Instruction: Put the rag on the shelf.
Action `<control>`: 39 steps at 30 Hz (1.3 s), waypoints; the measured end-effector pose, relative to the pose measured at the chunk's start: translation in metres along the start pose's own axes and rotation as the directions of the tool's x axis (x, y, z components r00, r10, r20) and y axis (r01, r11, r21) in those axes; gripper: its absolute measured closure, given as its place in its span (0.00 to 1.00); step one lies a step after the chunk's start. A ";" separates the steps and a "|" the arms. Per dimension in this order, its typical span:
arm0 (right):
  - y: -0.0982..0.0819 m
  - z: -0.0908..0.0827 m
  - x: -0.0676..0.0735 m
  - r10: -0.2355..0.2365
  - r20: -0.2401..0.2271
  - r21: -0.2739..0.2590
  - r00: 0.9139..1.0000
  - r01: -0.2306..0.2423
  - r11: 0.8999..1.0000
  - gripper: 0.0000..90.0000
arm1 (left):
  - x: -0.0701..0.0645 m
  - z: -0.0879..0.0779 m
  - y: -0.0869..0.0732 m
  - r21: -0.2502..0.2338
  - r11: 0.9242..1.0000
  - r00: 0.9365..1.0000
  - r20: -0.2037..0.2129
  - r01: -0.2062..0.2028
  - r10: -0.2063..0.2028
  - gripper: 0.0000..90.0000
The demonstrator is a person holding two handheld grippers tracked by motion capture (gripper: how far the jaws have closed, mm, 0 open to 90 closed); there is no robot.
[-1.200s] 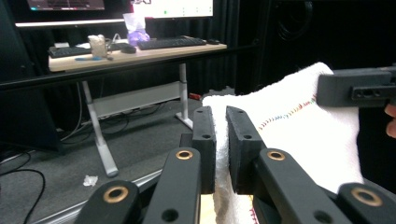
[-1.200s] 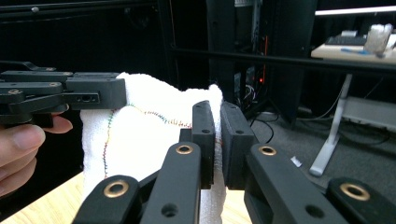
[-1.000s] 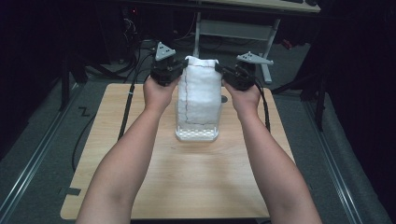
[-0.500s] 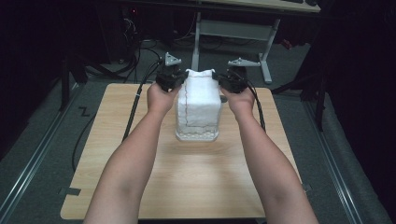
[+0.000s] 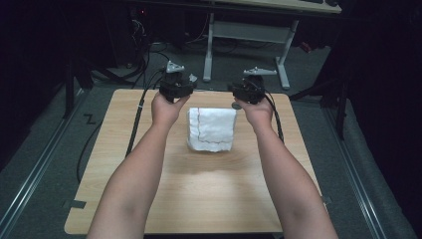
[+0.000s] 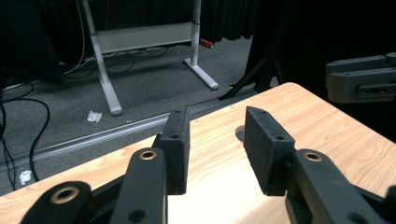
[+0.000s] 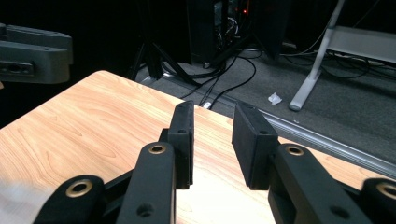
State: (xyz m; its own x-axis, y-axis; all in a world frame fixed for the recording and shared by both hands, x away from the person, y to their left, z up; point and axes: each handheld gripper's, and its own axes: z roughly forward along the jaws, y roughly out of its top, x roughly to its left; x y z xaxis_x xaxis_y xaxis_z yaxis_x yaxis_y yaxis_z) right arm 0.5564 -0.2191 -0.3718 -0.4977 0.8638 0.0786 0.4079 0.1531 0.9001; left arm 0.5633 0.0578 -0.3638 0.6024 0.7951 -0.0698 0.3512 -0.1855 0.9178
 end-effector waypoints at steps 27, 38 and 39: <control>-0.056 -0.078 0.030 -0.108 0.023 -0.069 0.994 0.110 0.992 0.69 | -0.003 -0.078 -0.056 -0.031 0.999 1.000 0.001 0.014 -0.014 0.68; -0.076 -0.112 0.047 -0.142 0.004 -0.074 0.990 0.141 0.987 0.67 | -0.021 -0.118 -0.091 -0.043 0.998 0.998 0.037 -0.045 0.047 0.64; -0.079 -0.115 0.049 -0.148 0.012 -0.087 0.989 0.148 0.985 0.67 | -0.023 -0.121 -0.095 -0.041 0.998 0.998 0.041 -0.046 0.048 0.64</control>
State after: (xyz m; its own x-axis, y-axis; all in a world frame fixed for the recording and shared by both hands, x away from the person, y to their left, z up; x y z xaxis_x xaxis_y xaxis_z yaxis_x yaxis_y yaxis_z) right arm 0.4114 -0.2439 -0.3901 -0.5431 0.8375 -0.0608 0.2617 0.2376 0.9355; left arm 0.4293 0.1272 -0.4015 0.6473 0.7611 -0.0419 0.2936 -0.1982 0.9352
